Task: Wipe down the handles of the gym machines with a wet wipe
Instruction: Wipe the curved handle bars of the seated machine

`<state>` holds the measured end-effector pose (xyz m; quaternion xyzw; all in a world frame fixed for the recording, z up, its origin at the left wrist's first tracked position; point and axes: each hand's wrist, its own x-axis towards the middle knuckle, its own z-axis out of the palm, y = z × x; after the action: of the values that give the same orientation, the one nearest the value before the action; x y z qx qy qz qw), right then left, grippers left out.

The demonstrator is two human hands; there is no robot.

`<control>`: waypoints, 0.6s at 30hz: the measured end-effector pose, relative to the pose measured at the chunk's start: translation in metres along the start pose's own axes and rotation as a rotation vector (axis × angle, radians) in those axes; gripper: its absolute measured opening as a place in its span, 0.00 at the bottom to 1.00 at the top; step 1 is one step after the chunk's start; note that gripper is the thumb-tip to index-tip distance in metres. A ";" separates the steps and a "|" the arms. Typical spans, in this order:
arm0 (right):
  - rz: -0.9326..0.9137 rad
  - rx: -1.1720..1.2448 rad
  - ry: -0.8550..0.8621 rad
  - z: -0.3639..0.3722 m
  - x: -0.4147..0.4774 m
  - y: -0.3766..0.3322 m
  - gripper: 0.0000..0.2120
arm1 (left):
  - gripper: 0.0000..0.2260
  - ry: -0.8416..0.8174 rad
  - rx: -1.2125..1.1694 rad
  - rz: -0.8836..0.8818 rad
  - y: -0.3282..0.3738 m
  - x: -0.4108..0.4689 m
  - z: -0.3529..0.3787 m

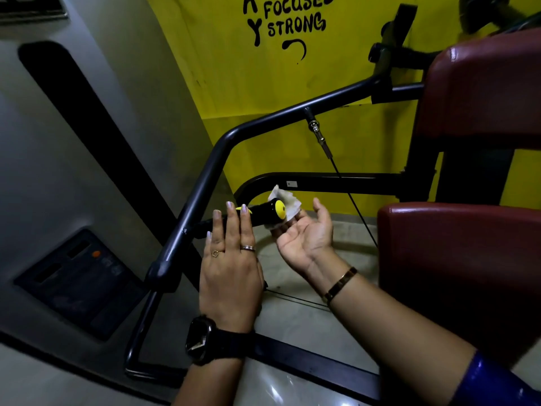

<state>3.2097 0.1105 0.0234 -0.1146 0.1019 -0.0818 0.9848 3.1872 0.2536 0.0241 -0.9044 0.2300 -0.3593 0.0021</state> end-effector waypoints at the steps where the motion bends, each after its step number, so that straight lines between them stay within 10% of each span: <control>1: 0.003 -0.012 -0.005 0.004 0.001 -0.002 0.27 | 0.30 -0.003 0.004 0.002 0.000 0.000 -0.001; 18: 0.127 -0.098 0.041 0.014 -0.010 -0.021 0.36 | 0.32 -0.016 0.024 0.004 0.001 -0.001 -0.002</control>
<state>3.2002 0.0946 0.0436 -0.1544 0.1327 -0.0166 0.9789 3.1855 0.2536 0.0247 -0.9066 0.2276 -0.3550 0.0153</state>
